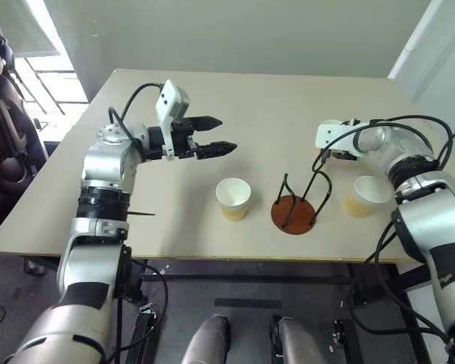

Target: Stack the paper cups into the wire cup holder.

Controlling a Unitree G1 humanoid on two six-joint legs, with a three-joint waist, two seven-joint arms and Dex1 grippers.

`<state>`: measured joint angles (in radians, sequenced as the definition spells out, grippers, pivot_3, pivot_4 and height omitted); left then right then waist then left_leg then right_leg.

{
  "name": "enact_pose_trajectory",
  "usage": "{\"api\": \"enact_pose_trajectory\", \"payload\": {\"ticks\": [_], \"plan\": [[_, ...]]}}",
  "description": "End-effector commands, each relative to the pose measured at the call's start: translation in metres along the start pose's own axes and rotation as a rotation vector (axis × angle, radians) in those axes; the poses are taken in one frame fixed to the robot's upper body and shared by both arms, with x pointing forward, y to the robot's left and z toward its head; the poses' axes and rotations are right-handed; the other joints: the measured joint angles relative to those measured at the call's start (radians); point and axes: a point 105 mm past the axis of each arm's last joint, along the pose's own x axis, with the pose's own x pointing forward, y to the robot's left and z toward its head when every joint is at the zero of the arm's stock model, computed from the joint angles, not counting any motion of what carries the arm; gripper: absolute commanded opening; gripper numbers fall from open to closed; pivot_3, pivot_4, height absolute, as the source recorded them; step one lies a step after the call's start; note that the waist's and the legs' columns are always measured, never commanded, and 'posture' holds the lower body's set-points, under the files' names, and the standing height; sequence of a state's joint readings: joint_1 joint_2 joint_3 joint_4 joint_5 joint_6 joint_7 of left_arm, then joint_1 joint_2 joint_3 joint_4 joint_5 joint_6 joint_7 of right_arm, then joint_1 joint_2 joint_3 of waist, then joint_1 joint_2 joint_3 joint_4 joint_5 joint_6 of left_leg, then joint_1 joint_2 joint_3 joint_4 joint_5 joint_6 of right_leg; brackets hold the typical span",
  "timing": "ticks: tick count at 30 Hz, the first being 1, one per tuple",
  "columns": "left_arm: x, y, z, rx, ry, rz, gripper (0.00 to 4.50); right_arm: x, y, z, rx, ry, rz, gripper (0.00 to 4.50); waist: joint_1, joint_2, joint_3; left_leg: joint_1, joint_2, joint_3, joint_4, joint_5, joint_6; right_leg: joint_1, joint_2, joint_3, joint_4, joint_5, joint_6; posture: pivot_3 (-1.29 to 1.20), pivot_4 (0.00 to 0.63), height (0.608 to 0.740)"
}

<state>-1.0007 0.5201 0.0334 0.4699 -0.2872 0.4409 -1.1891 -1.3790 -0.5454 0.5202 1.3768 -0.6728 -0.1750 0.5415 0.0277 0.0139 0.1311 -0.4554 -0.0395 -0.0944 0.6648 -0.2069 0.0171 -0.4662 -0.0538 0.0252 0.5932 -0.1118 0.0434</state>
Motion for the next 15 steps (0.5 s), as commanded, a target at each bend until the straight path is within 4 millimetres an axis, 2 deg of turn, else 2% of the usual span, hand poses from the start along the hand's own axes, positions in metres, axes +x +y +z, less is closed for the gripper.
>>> {"api": "enact_pose_trajectory", "payload": {"ticks": [1, 3, 5, 10, 11, 15], "plan": [[-0.003, -0.003, 0.014, 0.044, -0.029, 0.001, 4.5, 0.002, -0.002, 0.006, -0.007, 0.004, -0.023, 3.22, 0.0, 0.0, 0.0, 0.0, 0.0, 0.0, 0.0, 0.0, 0.0, 0.0, 0.0, 0.0, 0.0, 0.0, 0.0, 0.0, 0.15, 0.74], [-0.003, -0.003, 0.013, 0.043, -0.027, 0.003, 4.5, 0.005, 0.001, 0.01, -0.003, -0.004, -0.019, 2.78, 0.0, 0.0, 0.0, 0.0, 0.0, 0.0, 0.0, 0.0, -0.001, 0.0, 0.0, 0.0, 0.0, 0.0, 0.0, 0.0, 0.15, 0.74], [-0.003, -0.003, 0.013, 0.043, -0.025, 0.005, 4.5, 0.007, 0.005, 0.015, -0.009, -0.013, -0.011, 2.13, 0.001, 0.0, 0.0, 0.0, 0.0, 0.0, 0.0, -0.001, -0.001, 0.0, 0.0, 0.0, 0.0, 0.0, 0.0, 0.0, 0.15, 0.74], [-0.004, -0.002, 0.012, 0.043, -0.02, 0.012, 4.5, 0.008, 0.008, 0.027, 0.007, -0.059, 0.019, 0.21, 0.001, 0.0, 0.0, 0.0, 0.0, 0.0, 0.0, -0.002, -0.004, 0.0, 0.0, 0.0, 0.0, 0.0, 0.0, 0.0, 0.15, 0.74], [-0.004, -0.001, 0.012, 0.042, -0.02, 0.013, 4.5, 0.007, 0.007, 0.028, 0.011, -0.065, 0.021, 0.05, 0.001, 0.0, 0.0, 0.0, 0.0, 0.0, 0.0, -0.003, -0.004, 0.0, 0.0, 0.0, 0.0, 0.0, 0.0, 0.0, 0.15, 0.74], [-0.003, 0.0, 0.012, 0.047, -0.017, 0.011, 4.5, 0.0, -0.003, 0.032, 0.055, -0.116, 0.037, 0.05, 0.001, 0.0, 0.0, 0.0, 0.0, 0.0, 0.0, -0.003, -0.005, 0.0, 0.0, 0.0, 0.0, -0.001, -0.001, 0.0, 0.15, 0.74]]}}
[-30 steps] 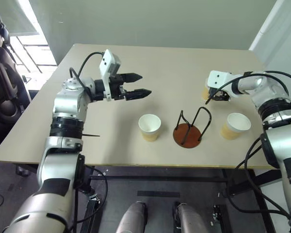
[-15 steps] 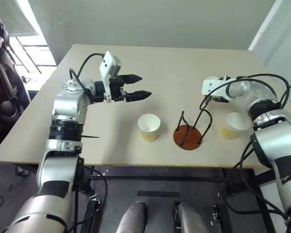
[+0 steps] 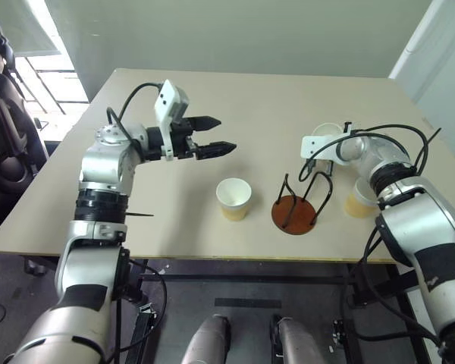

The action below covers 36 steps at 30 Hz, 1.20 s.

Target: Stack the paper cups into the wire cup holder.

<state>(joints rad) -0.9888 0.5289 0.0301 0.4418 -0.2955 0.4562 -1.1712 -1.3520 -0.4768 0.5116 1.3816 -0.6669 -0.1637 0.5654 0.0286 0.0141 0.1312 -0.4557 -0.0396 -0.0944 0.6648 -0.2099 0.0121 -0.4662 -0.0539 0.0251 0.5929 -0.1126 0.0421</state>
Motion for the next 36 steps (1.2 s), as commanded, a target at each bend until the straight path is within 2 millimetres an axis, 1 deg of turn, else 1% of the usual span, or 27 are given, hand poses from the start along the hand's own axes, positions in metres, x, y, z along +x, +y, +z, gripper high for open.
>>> {"api": "enact_pose_trajectory", "payload": {"ticks": [1, 3, 6, 10, 12, 15, 17, 18, 20, 21, 23, 25, 27, 30, 33, 36], "plan": [[-0.001, 0.001, 0.012, 0.047, -0.021, -0.004, 4.5, -0.016, -0.028, 0.011, 0.062, -0.093, -0.029, 0.05, 0.0, 0.0, 0.0, 0.0, 0.0, 0.0, 0.0, 0.0, 0.0, 0.0, 0.0, 0.0, 0.0, 0.0, 0.0, 0.0, 0.15, 0.74], [0.0, 0.0, 0.012, 0.045, -0.022, -0.012, 4.5, -0.024, -0.035, 0.016, 0.093, -0.144, -0.01, 0.05, 0.0, 0.0, 0.0, 0.0, 0.0, 0.0, 0.0, 0.0, 0.0, 0.0, 0.0, 0.0, 0.0, 0.0, 0.0, 0.0, 0.15, 0.74], [0.001, -0.003, 0.01, 0.038, -0.011, -0.049, 4.5, -0.046, -0.052, 0.024, 0.134, -0.258, 0.044, 0.05, 0.0, 0.0, 0.0, -0.001, 0.0, 0.0, 0.0, 0.0, 0.0, 0.0, 0.0, 0.0, 0.0, -0.001, -0.001, 0.0, 0.15, 0.74], [0.001, -0.007, 0.008, 0.038, 0.014, -0.102, 4.5, -0.075, -0.069, 0.031, 0.169, -0.379, 0.112, 0.05, -0.001, 0.0, 0.0, -0.002, 0.0, 0.0, 0.0, -0.001, -0.001, -0.001, 0.0, 0.0, 0.0, -0.002, -0.003, 0.0, 0.15, 0.74], [0.0, -0.009, 0.009, 0.043, 0.027, -0.138, 4.5, -0.09, -0.074, 0.036, 0.181, -0.443, 0.155, 0.05, -0.001, 0.0, 0.0, -0.002, 0.0, 0.0, 0.0, -0.001, -0.001, -0.001, 0.0, 0.0, -0.001, -0.002, -0.003, 0.0, 0.15, 0.74], [-0.001, -0.016, 0.014, 0.049, 0.045, -0.21, 4.5, -0.119, -0.074, 0.05, 0.196, -0.579, 0.264, 0.05, -0.002, 0.0, 0.0, -0.003, 0.0, 0.0, -0.001, -0.001, -0.001, -0.002, 0.001, -0.001, -0.001, -0.002, -0.004, 0.0, 0.15, 0.74], [-0.002, -0.019, 0.017, 0.05, 0.057, -0.255, 4.5, -0.138, -0.069, 0.056, 0.188, -0.637, 0.318, 0.05, -0.002, 0.0, 0.0, -0.004, 0.001, 0.0, 0.0, 0.001, 0.002, -0.003, 0.001, -0.001, -0.001, -0.003, -0.004, 0.0, 0.15, 0.74], [-0.003, -0.021, 0.018, 0.049, 0.06, -0.27, 4.5, -0.145, -0.066, 0.057, 0.183, -0.651, 0.337, 0.05, -0.001, 0.0, 0.0, -0.004, 0.001, -0.001, 0.0, 0.005, 0.008, -0.002, 0.001, -0.001, -0.001, -0.004, -0.005, 0.0, 0.15, 0.74], [-0.005, -0.024, 0.023, 0.055, 0.08, -0.313, 4.5, -0.168, -0.06, 0.062, 0.182, -0.693, 0.373, 0.05, 0.002, 0.0, 0.0, -0.005, 0.0, -0.001, 0.0, 0.006, 0.009, -0.002, 0.001, -0.002, -0.001, -0.005, -0.005, 0.0, 0.15, 0.74], [-0.005, -0.025, 0.024, 0.057, 0.086, -0.326, 4.5, -0.175, -0.057, 0.063, 0.185, -0.703, 0.385, 0.05, 0.001, 0.0, 0.0, -0.006, 0.0, -0.001, 0.0, 0.008, 0.01, -0.003, 0.001, -0.002, -0.001, -0.005, -0.006, 0.0, 0.15, 0.74], [-0.007, -0.025, 0.028, 0.069, 0.103, -0.343, 4.5, -0.191, -0.048, 0.065, 0.164, -0.71, 0.402, 0.05, 0.002, 0.0, 0.0, -0.006, 0.0, -0.001, 0.0, 0.012, 0.003, -0.003, 0.001, -0.002, -0.001, -0.006, -0.005, 0.0, 0.15, 0.74], [-0.009, -0.024, 0.029, 0.08, 0.123, -0.353, 4.5, -0.203, -0.04, 0.066, 0.143, -0.709, 0.424, 0.05, -0.001, 0.0, 0.0, -0.005, 0.0, -0.001, 0.0, 0.012, 0.003, -0.003, 0.001, -0.002, -0.001, -0.007, -0.005, 0.0, 0.15, 0.74], [-0.01, -0.023, 0.028, 0.091, 0.141, -0.356, 4.5, -0.211, -0.032, 0.068, 0.122, -0.701, 0.443, 0.05, -0.004, 0.0, 0.0, -0.005, 0.0, -0.001, 0.0, 0.011, 0.003, -0.003, 0.001, -0.001, 0.0, -0.008, -0.004, 0.0, 0.15, 0.74], [-0.012, -0.024, 0.025, 0.101, 0.163, -0.371, 4.5, -0.219, -0.022, 0.071, 0.098, -0.697, 0.47, 0.05, -0.006, 0.0, 0.0, -0.004, 0.0, -0.001, 0.0, 0.008, 0.009, -0.003, 0.001, -0.001, 0.001, -0.008, -0.002, 0.0, 0.15, 0.74], [-0.013, -0.027, 0.023, 0.111, 0.174, -0.394, 4.5, -0.224, -0.011, 0.075, 0.084, -0.698, 0.511, 0.05, -0.009, 0.0, 0.0, -0.004, 0.0, -0.001, 0.0, 0.009, 0.012, -0.003, 0.001, -0.001, 0.001, -0.009, -0.002, 0.0, 0.15, 0.74], [-0.011, -0.031, 0.027, 0.114, 0.161, -0.411, 4.5, -0.222, 0.002, 0.077, 0.072, -0.691, 0.56, 0.05, -0.012, 0.0, 0.0, -0.004, 0.0, -0.001, 0.001, 0.011, 0.014, -0.003, 0.001, -0.001, 0.002, -0.008, -0.002, 0.0, 0.15, 0.74]]}}
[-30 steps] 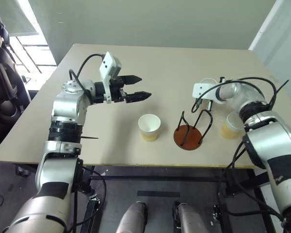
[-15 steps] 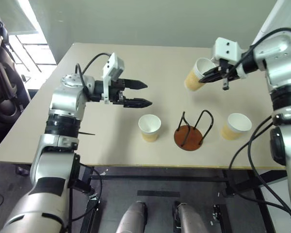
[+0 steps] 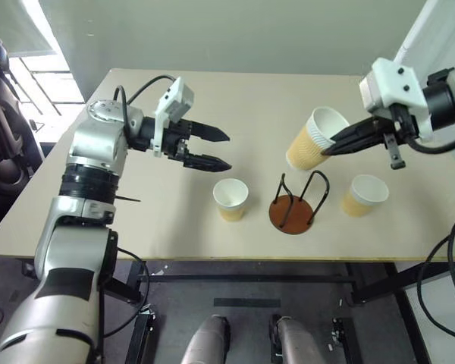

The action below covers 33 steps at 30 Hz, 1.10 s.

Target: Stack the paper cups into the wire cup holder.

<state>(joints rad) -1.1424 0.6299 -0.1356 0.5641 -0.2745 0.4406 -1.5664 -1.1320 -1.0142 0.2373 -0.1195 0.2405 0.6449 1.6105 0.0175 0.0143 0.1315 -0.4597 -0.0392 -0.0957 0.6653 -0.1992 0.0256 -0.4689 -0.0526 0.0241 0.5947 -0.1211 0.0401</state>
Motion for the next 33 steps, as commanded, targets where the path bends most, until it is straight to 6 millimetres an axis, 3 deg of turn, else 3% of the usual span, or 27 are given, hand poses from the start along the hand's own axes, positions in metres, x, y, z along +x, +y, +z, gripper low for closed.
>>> {"api": "enact_pose_trajectory", "payload": {"ticks": [1, 16, 20, 27, 33], "plan": [[-0.002, -0.007, 0.017, 0.067, -0.007, -0.04, 4.5, 0.004, 0.01, 0.003, -0.017, 0.008, 0.037, 0.05, -0.002, 0.0, 0.0, 0.0, 0.0, 0.0, 0.001, 0.0, 0.0, 0.0, 0.0, 0.0, 0.0, 0.0, 0.0, 0.0, 0.15, 0.74], [-0.026, -0.028, 0.05, 0.105, -0.054, -0.049, 4.5, 0.02, -0.001, -0.015, -0.044, 0.053, 0.062, 0.05, -0.005, 0.0, 0.0, 0.0, 0.0, 0.0, 0.002, 0.002, 0.002, 0.0, 0.0, 0.001, 0.002, 0.001, 0.002, 0.0, 0.15, 0.74], [-0.031, -0.029, 0.051, 0.108, -0.05, -0.027, 4.5, 0.015, -0.004, -0.023, -0.05, 0.087, 0.061, 0.05, -0.004, 0.0, 0.0, 0.0, 0.0, 0.0, 0.002, 0.003, 0.002, 0.0, 0.0, 0.001, 0.002, 0.001, 0.002, 0.0, 0.15, 0.74], [-0.032, -0.028, 0.047, 0.103, -0.05, -0.014, 4.5, 0.003, -0.005, -0.02, -0.048, 0.085, 0.057, 0.05, -0.007, 0.0, 0.0, 0.0, 0.0, 0.0, 0.002, 0.003, 0.002, 0.0, 0.0, 0.001, 0.003, 0.001, 0.002, 0.0, 0.15, 0.74], [-0.032, -0.026, 0.047, 0.106, -0.051, -0.01, 4.5, 0.008, 0.002, -0.018, -0.063, 0.078, 0.093, 0.05, -0.007, 0.0, 0.0, 0.0, 0.0, 0.0, 0.002, 0.003, 0.002, 0.0, 0.0, 0.001, 0.003, 0.001, 0.001, 0.0, 0.15, 0.74]]}}
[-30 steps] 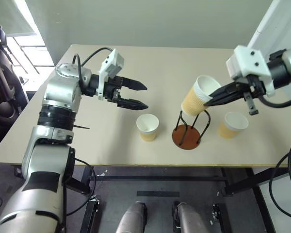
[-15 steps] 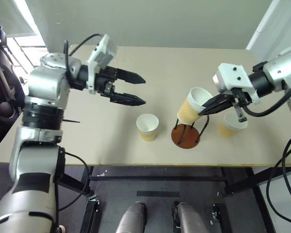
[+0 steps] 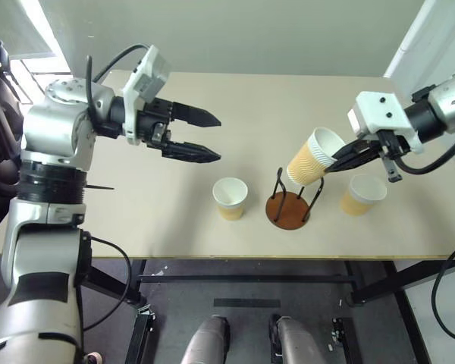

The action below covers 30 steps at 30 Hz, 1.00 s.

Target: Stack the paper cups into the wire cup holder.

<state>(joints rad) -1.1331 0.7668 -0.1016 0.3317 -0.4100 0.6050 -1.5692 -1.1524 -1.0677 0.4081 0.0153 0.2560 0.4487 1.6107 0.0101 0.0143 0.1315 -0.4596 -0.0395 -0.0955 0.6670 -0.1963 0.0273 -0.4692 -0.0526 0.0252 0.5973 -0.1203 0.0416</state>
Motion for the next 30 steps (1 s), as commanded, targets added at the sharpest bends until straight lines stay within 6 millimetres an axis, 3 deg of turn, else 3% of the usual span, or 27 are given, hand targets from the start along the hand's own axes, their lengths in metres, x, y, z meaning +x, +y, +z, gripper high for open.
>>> {"api": "enact_pose_trajectory", "payload": {"ticks": [1, 10, 28, 30], "plan": [[-0.004, -0.002, 0.01, 0.047, -0.022, -0.004, 4.5, -0.001, 0.005, 0.01, -0.056, -0.007, 0.012, 0.05, 0.0, 0.0, 0.0, 0.0, 0.0, 0.0, 0.0, 0.0, 0.0, 0.0, 0.0, 0.0, 0.0, 0.0, 0.0, 0.0, 0.15, 0.74], [-0.006, -0.003, 0.008, 0.048, -0.016, -0.001, 4.5, 0.012, 0.0, 0.001, -0.111, 0.042, 0.007, 0.05, 0.001, 0.0, 0.0, 0.0, 0.0, 0.0, 0.0, 0.0, 0.0, 0.0, 0.0, 0.0, 0.0, 0.0, 0.0, 0.0, 0.15, 0.74], [-0.003, -0.002, 0.008, 0.047, -0.015, 0.004, 4.5, -0.002, 0.0, -0.003, -0.106, 0.064, -0.002, 0.05, 0.0, 0.0, 0.0, 0.0, 0.0, 0.0, 0.0, 0.0, 0.0, 0.0, 0.0, 0.0, 0.0, 0.0, 0.0, 0.0, 0.15, 0.74], [-0.003, -0.002, 0.008, 0.048, -0.014, 0.004, 4.5, 0.001, 0.0, 0.002, -0.101, 0.043, 0.006, 0.41, 0.0, 0.0, 0.0, 0.0, 0.0, 0.0, 0.0, 0.0, 0.0, 0.0, 0.0, 0.0, 0.0, 0.0, 0.0, 0.0, 0.15, 0.74]]}}
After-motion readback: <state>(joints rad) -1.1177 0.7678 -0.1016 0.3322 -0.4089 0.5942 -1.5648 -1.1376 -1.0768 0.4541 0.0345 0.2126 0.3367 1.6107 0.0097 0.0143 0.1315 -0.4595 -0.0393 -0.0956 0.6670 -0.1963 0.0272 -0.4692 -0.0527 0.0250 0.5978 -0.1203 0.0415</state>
